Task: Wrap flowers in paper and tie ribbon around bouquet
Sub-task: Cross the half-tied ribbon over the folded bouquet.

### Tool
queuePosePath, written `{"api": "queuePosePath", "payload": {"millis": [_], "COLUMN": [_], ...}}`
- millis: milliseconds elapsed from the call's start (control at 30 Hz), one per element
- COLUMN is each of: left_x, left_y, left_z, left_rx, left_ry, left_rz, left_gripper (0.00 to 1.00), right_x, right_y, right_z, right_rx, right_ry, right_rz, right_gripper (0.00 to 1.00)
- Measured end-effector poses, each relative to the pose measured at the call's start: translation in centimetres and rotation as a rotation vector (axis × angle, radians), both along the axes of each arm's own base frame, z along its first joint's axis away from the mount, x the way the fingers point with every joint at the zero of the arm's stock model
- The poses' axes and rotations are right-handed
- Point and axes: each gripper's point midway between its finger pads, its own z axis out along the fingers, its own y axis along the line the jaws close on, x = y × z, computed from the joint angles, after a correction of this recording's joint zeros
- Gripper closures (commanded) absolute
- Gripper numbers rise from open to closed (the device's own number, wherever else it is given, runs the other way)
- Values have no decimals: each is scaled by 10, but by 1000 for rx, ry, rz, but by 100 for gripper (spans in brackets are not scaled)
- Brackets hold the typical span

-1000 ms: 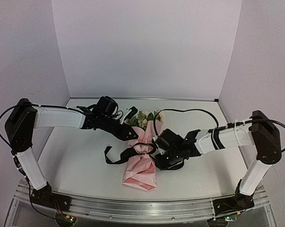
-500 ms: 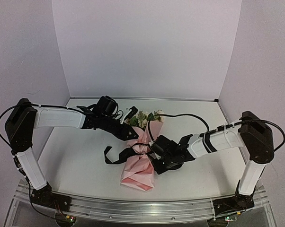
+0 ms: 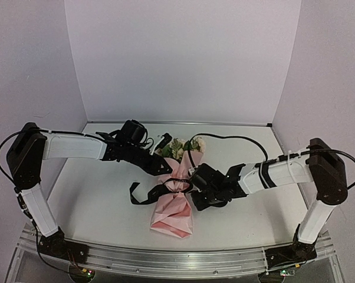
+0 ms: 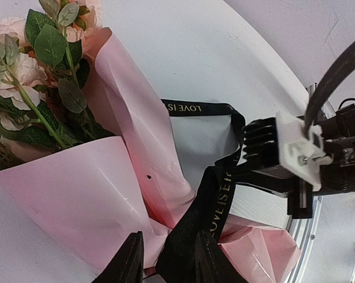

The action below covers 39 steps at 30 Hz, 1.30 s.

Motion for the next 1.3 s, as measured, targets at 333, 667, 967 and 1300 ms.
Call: {"api": "queuePosePath", "payload": {"millis": [333,667,967,1300], "left_x": [0,-14,-21,-16], "left_y": [-2,-4,-10,-10], "left_z": [-3,-12,-23,-32], "left_rx": [13,69,116,151], "left_ry": [-22,-53,-72,-84], "left_rz": [-26,-79,-110,-100], "left_gripper": [65,62,63,89], "right_x": [-7,-17,-20,-25], "right_y": [8,33,59,56], "right_z": [49,73,74,57], "right_rx": [112,201,267,272], "right_ry": [-4,103,214,317], "right_rz": [25,38,-7,-93], "right_gripper": [100,100,100,100]}}
